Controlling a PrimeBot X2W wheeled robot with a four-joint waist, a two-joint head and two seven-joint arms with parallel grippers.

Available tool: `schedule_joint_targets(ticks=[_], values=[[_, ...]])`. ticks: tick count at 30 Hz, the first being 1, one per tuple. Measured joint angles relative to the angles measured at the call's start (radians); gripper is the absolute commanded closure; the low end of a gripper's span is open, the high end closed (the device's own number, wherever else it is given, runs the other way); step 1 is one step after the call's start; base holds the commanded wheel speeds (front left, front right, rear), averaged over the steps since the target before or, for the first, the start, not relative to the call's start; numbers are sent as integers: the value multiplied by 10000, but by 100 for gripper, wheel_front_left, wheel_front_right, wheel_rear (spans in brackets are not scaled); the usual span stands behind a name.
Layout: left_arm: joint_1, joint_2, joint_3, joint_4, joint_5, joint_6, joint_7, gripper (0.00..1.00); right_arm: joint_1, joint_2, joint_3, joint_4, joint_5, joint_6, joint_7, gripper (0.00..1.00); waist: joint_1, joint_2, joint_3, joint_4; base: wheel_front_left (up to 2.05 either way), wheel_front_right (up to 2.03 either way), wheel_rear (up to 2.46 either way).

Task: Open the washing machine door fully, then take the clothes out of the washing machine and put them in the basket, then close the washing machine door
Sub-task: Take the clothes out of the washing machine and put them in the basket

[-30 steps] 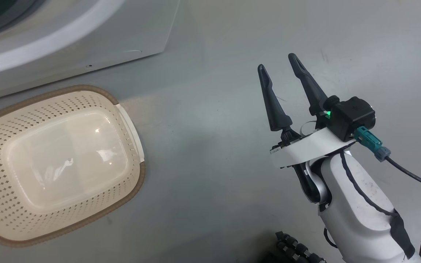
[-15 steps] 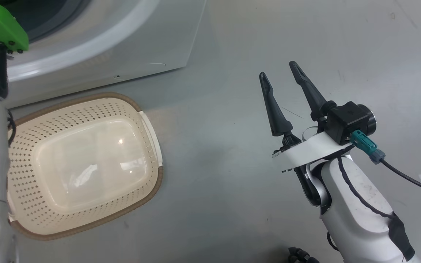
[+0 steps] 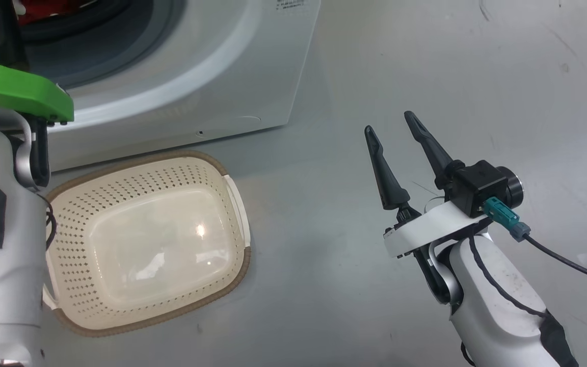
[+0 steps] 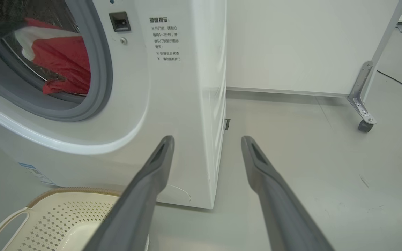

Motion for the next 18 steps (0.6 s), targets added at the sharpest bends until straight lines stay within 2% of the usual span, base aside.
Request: schedule_joint_targets(ticks=[9, 18], values=[[995, -213, 17, -1670, 144, 153, -36, 100, 441, -19, -121, 213, -31, 82, 0, 0, -1, 0, -842, 260, 0, 0, 0], [2031, -328, 401, -4349, 416, 543, -33, 100, 828, -23, -318, 316, -61, 161, 0, 0, -1, 0, -1679, 517, 0, 0, 0]])
